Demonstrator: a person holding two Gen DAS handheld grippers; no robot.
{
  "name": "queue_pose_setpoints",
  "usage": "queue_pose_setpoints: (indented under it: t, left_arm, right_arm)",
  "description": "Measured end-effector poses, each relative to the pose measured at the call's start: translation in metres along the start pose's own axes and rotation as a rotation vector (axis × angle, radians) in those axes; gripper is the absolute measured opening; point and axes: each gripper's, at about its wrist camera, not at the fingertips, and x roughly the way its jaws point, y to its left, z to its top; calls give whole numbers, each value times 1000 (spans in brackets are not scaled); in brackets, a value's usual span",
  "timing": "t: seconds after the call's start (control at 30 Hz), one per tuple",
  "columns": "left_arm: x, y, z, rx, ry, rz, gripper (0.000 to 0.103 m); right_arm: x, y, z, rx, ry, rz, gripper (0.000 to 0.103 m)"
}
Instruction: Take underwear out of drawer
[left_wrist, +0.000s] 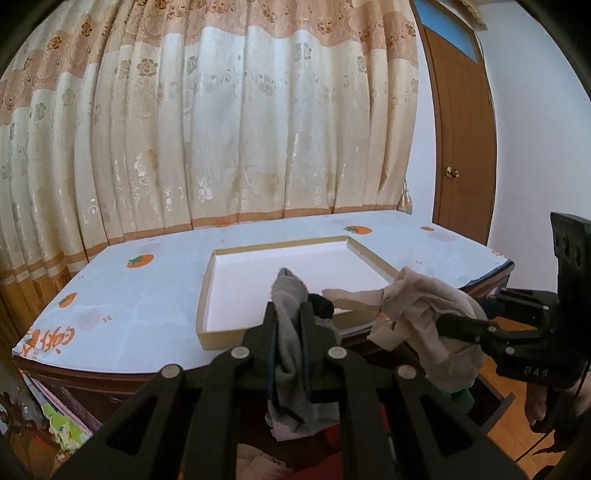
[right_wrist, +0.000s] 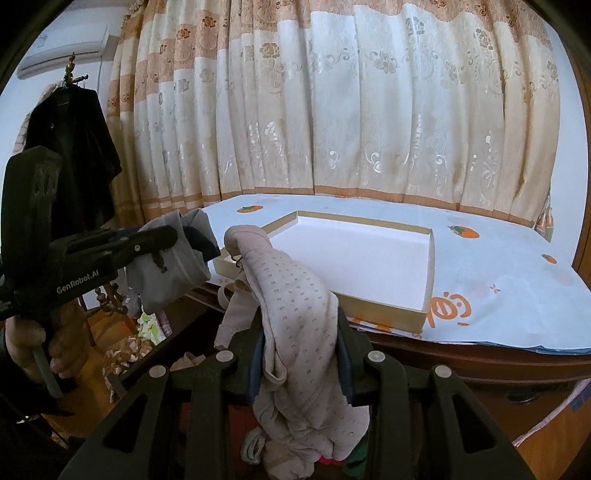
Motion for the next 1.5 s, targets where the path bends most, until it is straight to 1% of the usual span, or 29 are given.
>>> queue_pose_setpoints:
  t: [0.4,0.97,1.5]
  left_arm:
    - [3,3,21,13,-39,26,8]
    - [11,3,33,28,-67,32,8]
    - [40,5,44,33,-30,23,8]
  right_arm:
    - [-4,-4,11,-11,-30,-14,35]
    - [-3,-7,23,-12,-70,-21,35]
    - [10,-16,36,-14,-60,-38,35]
